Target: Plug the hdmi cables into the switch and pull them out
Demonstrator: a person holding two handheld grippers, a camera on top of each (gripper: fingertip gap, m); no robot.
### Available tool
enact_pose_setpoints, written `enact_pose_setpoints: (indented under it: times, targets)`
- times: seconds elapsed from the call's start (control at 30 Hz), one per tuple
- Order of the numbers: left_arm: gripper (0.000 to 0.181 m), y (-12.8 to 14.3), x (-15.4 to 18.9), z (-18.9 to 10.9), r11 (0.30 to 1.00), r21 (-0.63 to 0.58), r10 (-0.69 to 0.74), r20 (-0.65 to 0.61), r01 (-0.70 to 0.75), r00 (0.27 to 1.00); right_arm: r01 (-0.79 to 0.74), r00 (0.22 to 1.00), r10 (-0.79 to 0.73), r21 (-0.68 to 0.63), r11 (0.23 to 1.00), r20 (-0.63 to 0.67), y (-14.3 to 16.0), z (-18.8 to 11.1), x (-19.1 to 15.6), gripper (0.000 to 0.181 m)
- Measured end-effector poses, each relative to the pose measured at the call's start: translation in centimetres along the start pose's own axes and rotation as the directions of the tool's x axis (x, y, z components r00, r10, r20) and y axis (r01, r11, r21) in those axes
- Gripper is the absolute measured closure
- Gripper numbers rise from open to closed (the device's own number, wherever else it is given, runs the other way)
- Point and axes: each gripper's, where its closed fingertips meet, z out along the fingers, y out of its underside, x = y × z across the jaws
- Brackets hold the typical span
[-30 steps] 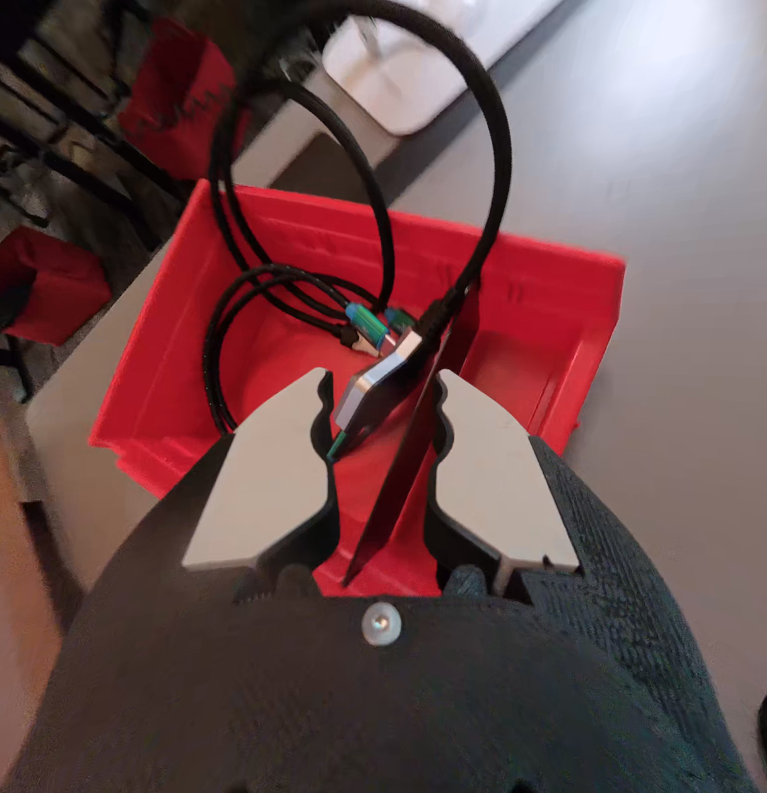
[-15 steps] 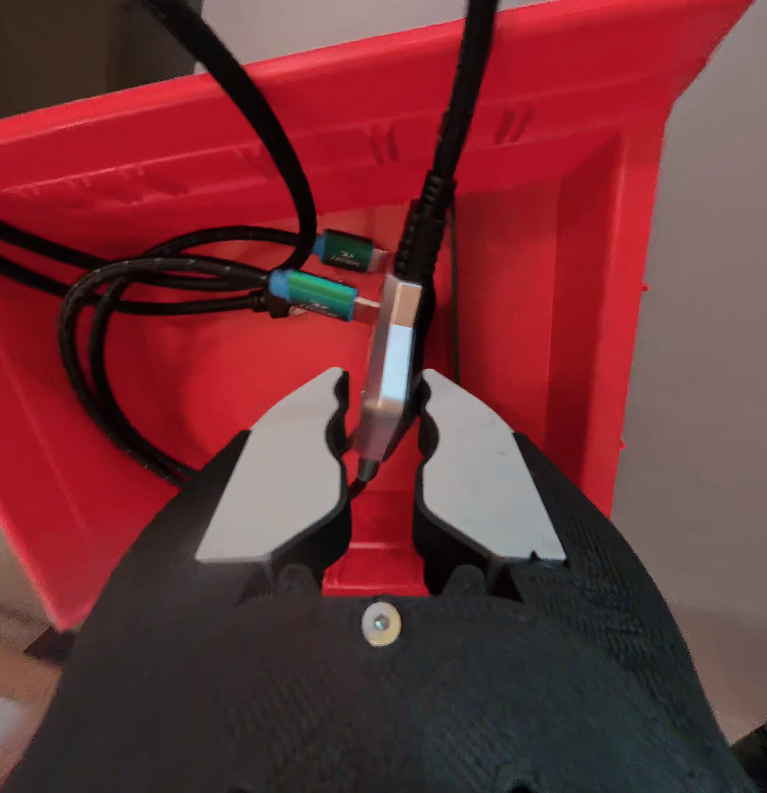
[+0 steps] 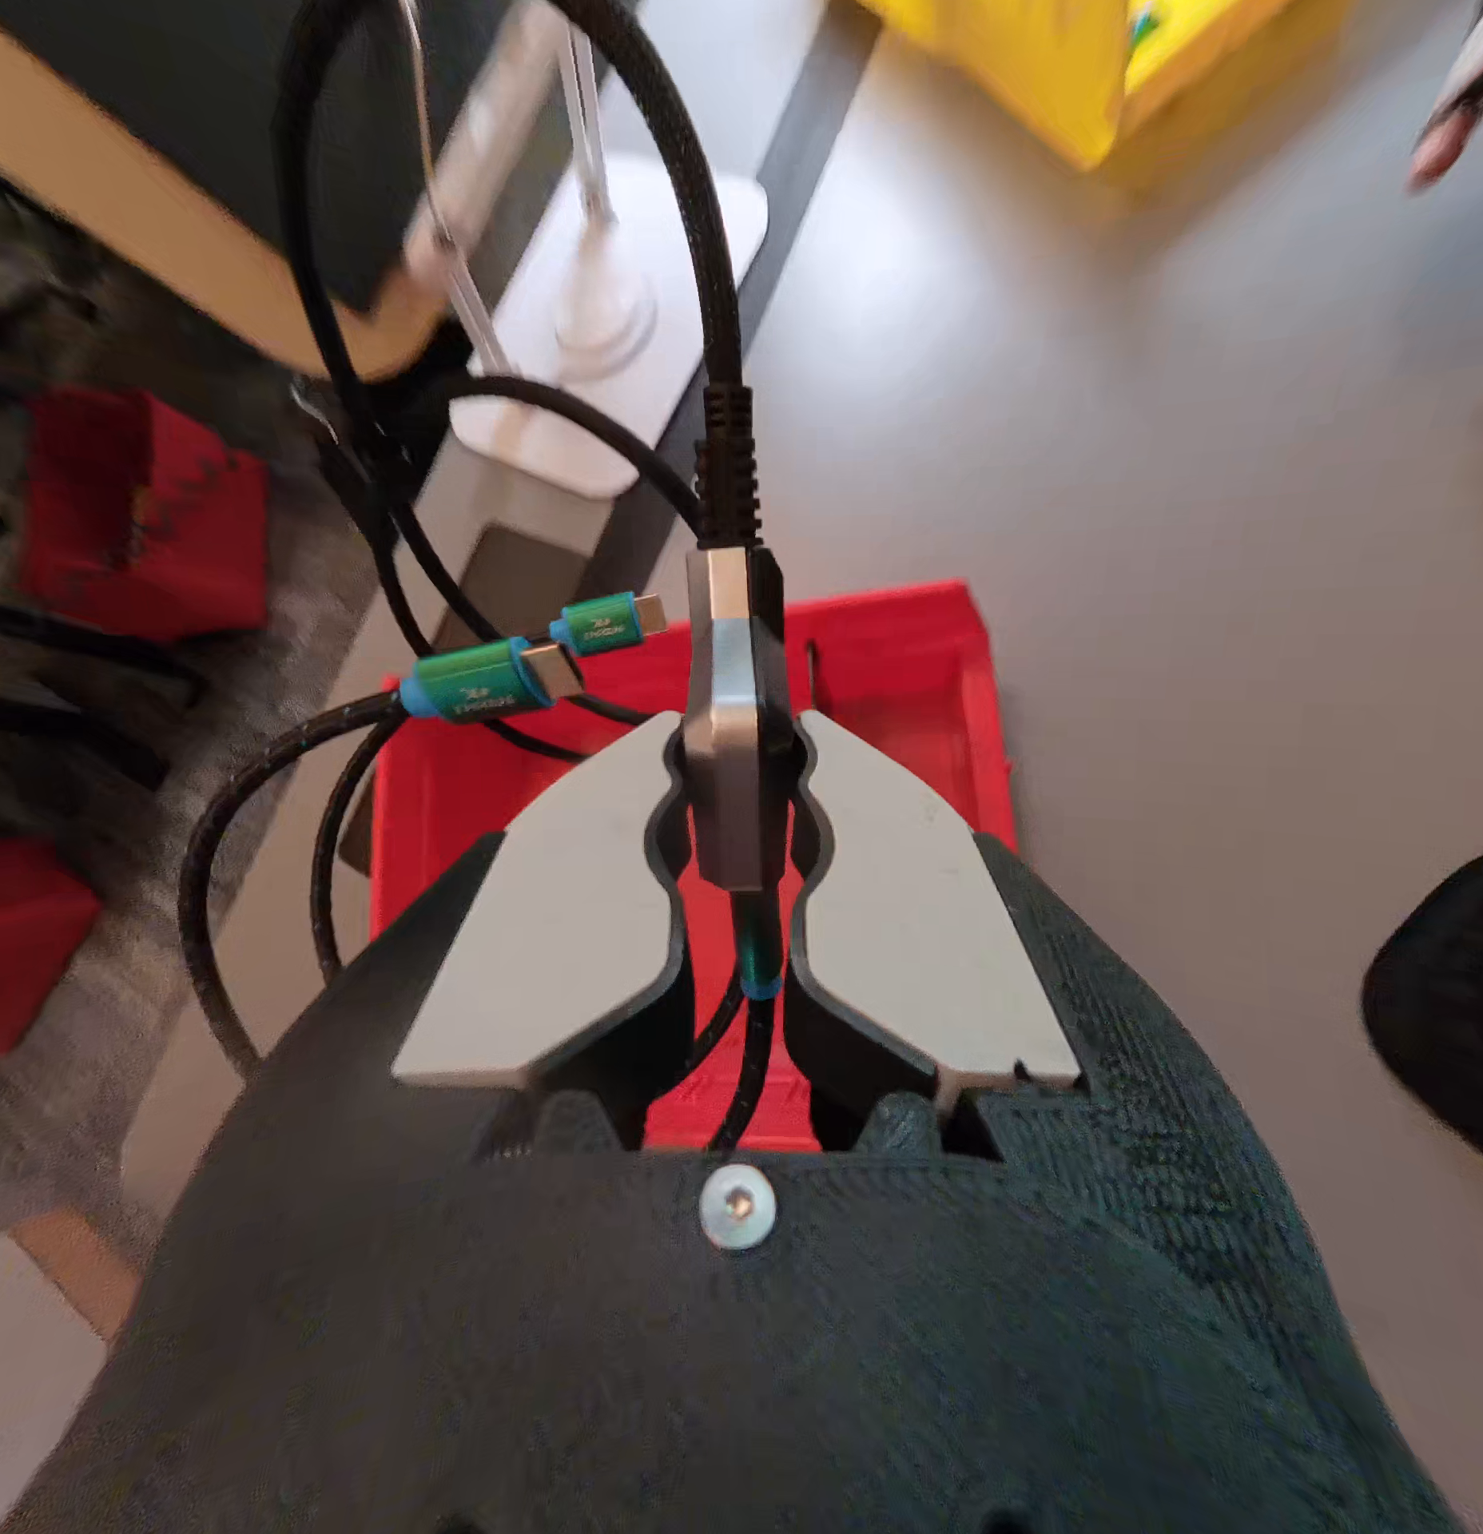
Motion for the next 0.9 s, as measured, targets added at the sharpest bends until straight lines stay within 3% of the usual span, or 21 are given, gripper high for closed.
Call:
enact_pose_setpoints:
  times: [0.03, 0.23, 0.37, 0.53, 0.77, 0.9]
  targets:
    - [0.16, -1.3, 0.4, -1.0, 0.999, 0.051, 0.001, 0.004, -0.001, 1.0, 0.004, 1.0, -0.004, 0.004, 1.0, 0.001, -0.2, 0.0, -0.1, 0.157]
    - [0.16, -9.4, 5.2, -5.4, 0.926, 0.377, 0.036, -0.047, -0.016, 0.998, 0.014, 0.999, -0.018, 0.071, 0.997, 0.05, -3.7, 0.7, -1.8, 0.157]
    - [0.16, -14.6, 9.7, -6.3, 0.798, 0.602, 0.066, -0.13, 0.026, 0.989, 0.033, 0.992, -0.053, 0.165, 0.986, 0.118, -9.4, 1.5, -3.5, 0.155]
    - [0.16, -19.7, 12.6, -5.9, 0.64, 0.759, 0.05, -0.194, 0.118, 0.98, 0.024, 0.983, -0.06, 0.207, 0.978, 0.171, -15.8, 3.4, -4.4, 0.148]
    - [0.16, -22.9, 15.7, -6.6, 0.358, 0.875, 0.091, -0.379, 0.325, 0.921, -0.005, 0.977, -0.052, 0.263, 0.965, 0.208, -18.5, 3.5, -3.9, 0.138]
    - [0.16, -22.3, 17.5, -3.4, 0.309, 0.851, 0.107, -0.475, 0.425, 0.873, -0.03, 0.956, -0.059, 0.296, 0.955, 0.287, -18.9, 2.0, -4.5, 0.145]
